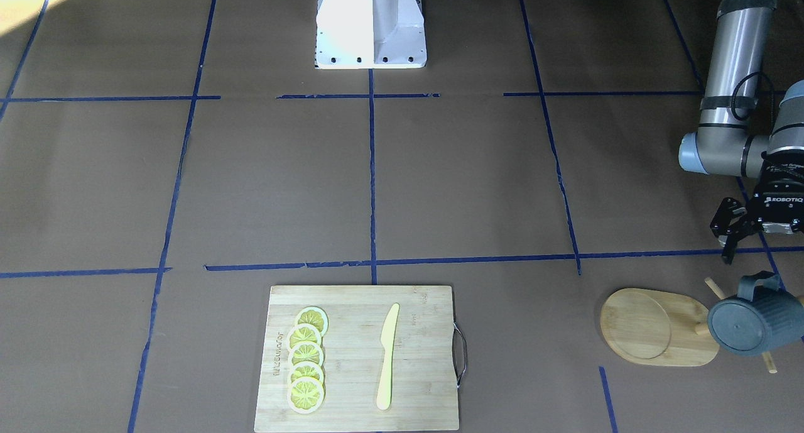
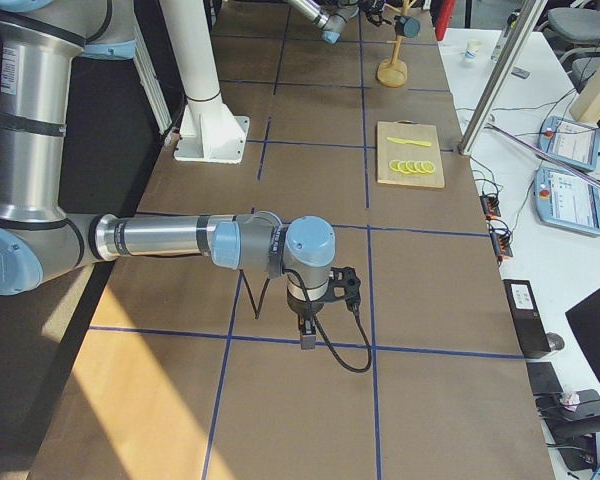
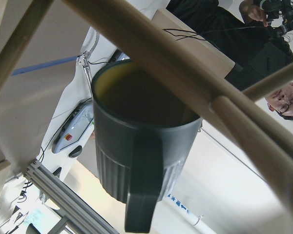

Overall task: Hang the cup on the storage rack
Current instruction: 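Hook the mug handle onto a rack peg and open the left gripper, then pull the left gripper back away from the rack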

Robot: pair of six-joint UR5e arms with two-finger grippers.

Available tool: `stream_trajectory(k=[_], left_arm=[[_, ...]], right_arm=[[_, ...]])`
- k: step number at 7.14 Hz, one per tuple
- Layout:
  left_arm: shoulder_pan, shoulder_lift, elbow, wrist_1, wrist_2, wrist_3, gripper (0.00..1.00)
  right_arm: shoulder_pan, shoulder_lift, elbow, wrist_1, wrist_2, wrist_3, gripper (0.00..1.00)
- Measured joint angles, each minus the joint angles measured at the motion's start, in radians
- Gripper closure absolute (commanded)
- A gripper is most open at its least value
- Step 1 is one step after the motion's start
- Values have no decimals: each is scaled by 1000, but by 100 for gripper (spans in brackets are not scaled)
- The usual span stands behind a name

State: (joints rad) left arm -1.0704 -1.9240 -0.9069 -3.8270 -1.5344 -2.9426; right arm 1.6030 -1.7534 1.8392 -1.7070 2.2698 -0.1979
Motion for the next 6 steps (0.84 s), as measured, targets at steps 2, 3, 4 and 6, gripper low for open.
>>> stream_trajectory(k=[2, 3, 4, 6], left_arm=[[-1, 86, -51, -70, 0, 2, 0], [-2, 145, -111, -87, -2, 18, 0], [-2, 208, -188, -93, -7, 79, 0], [-2, 273, -283, -88, -95, 377, 0]], right_arm=[[0, 0, 0, 0, 0, 0, 0], [0, 0, 0, 0, 1, 0, 0], [0, 0, 0, 0, 1, 0, 0], [0, 0, 0, 0, 1, 0, 0]])
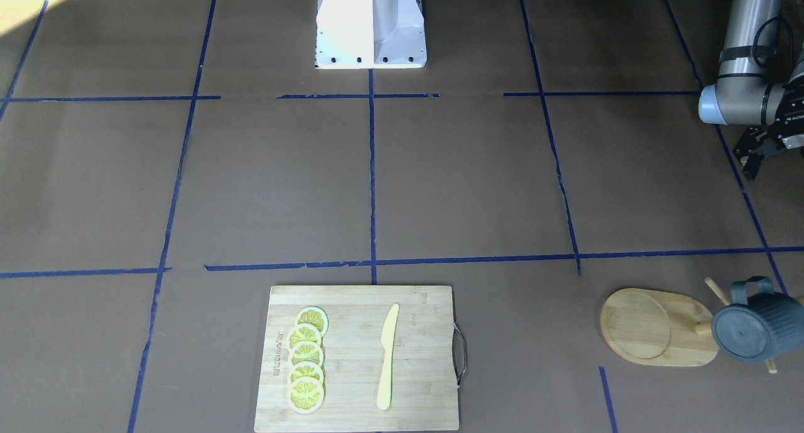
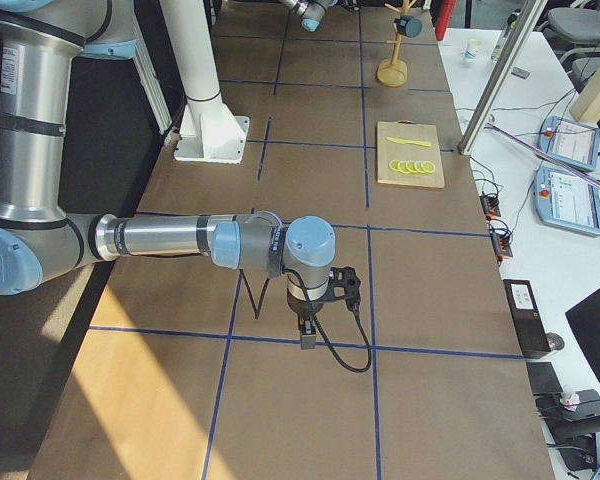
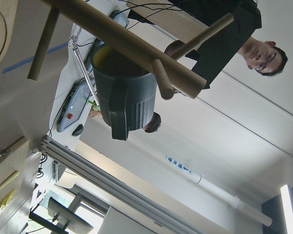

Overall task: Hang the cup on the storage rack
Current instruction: 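Pull the left gripper back away from the rack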

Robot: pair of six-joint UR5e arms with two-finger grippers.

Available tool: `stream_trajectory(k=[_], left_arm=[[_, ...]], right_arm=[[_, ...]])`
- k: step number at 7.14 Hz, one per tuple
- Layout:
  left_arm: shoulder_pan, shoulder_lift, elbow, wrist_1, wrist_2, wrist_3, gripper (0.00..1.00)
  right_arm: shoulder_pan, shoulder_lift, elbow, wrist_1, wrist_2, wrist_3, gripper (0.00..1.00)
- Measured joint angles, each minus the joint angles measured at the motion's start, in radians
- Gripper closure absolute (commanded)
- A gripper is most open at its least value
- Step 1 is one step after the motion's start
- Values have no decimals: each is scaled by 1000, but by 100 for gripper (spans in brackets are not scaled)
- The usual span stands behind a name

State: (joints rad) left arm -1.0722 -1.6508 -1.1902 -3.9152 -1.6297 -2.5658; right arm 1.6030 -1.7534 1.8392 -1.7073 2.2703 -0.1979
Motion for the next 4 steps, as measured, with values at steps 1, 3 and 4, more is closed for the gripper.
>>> stream_trajectory(k=[1, 3, 4], left_arm=[[0, 8, -12, 23, -85, 234, 0], [0, 40, -15, 166, -222, 795, 0], [-1, 63, -16, 266, -257, 1088, 0]], right_arm=[[0, 0, 0, 0, 0, 0, 0], [0, 0, -2, 0, 0, 1, 0], [0, 0, -3, 0, 0, 1, 0]])
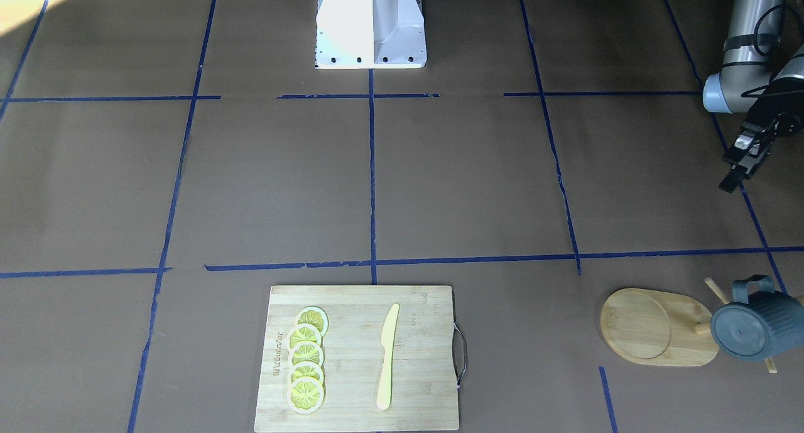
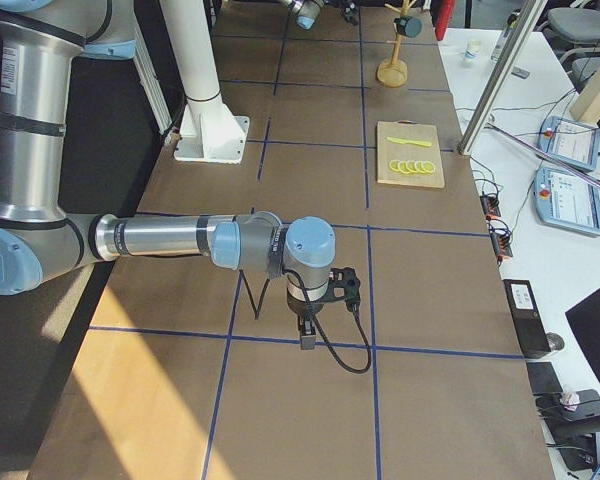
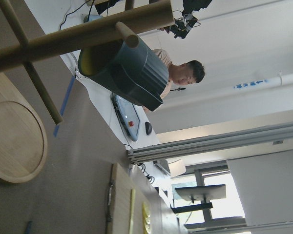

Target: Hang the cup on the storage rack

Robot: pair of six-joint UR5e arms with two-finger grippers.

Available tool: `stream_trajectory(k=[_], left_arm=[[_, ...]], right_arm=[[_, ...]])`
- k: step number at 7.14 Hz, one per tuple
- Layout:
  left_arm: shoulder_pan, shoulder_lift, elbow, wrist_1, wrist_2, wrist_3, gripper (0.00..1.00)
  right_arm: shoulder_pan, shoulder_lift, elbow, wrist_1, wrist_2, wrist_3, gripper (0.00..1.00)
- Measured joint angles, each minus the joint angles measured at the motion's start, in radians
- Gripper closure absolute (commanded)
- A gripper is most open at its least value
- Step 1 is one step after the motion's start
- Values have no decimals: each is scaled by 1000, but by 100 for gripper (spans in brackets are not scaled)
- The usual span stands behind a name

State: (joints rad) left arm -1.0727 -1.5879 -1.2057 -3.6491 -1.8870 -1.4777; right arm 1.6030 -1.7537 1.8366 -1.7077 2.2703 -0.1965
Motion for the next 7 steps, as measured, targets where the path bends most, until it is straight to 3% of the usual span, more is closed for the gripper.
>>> stream_trajectory(k=[4, 7], left_arm=[[-105, 71, -23, 452, -17, 912, 0], [-286, 69, -213, 1073, -8, 1511, 0]], right_arm=[[0, -3, -3, -1, 0, -1, 0], [0, -4, -3, -1, 0, -1, 0]])
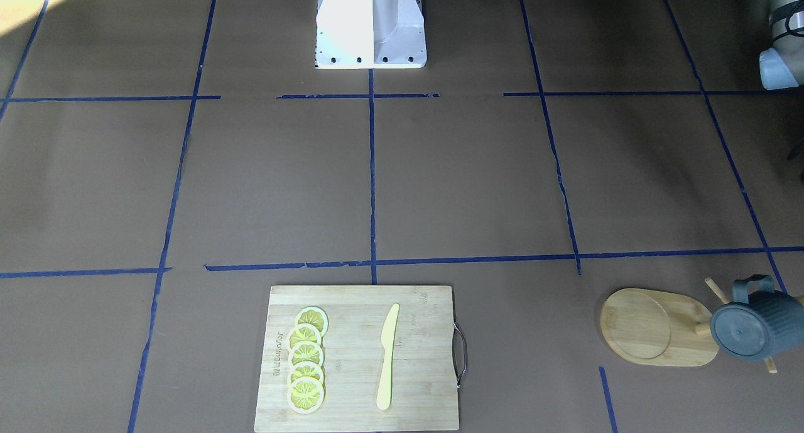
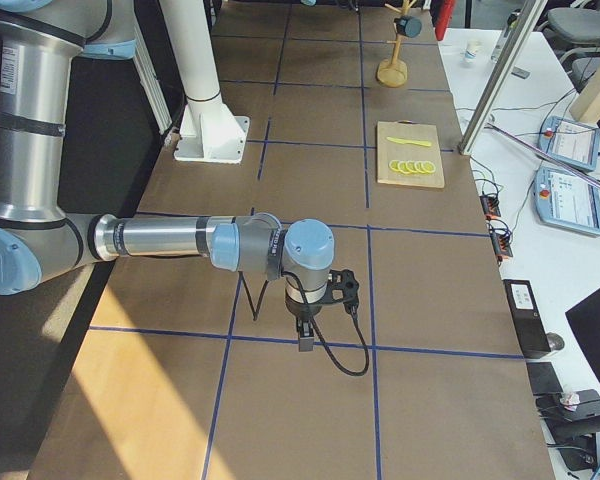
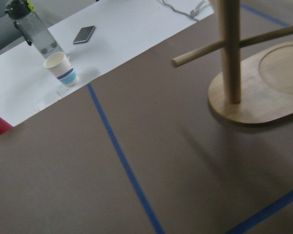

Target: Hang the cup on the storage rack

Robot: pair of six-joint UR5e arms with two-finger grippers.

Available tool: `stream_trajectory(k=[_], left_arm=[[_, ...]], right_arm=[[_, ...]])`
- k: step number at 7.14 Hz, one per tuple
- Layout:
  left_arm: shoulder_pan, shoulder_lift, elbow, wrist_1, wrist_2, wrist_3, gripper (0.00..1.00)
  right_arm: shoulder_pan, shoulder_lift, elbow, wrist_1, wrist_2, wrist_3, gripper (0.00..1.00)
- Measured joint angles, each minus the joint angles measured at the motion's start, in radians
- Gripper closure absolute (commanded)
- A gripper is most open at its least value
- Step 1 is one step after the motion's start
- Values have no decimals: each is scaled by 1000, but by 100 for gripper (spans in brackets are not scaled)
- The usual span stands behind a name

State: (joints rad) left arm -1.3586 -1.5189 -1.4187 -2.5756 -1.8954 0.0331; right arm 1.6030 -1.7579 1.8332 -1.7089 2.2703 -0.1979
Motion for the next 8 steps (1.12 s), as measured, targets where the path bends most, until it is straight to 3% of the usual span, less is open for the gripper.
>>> stream_trajectory(k=[3, 4, 5, 6, 8], left_arm=[[-102, -10, -190, 690, -47, 152, 0], [-134, -12, -235, 888, -166, 133, 0], [-169, -4, -259, 1017, -333, 93, 0], [-189, 20, -271, 1070, -448, 62, 0], [-202, 58, -290, 1091, -514, 49, 0]], right_arm=[[0, 0, 0, 1, 0, 0, 0], [0, 0, 0, 1, 0, 1, 0], [0, 0, 0, 1, -1, 3, 0], [0, 0, 0, 1, -1, 5, 0], [0, 1, -1, 0, 0, 13, 0]])
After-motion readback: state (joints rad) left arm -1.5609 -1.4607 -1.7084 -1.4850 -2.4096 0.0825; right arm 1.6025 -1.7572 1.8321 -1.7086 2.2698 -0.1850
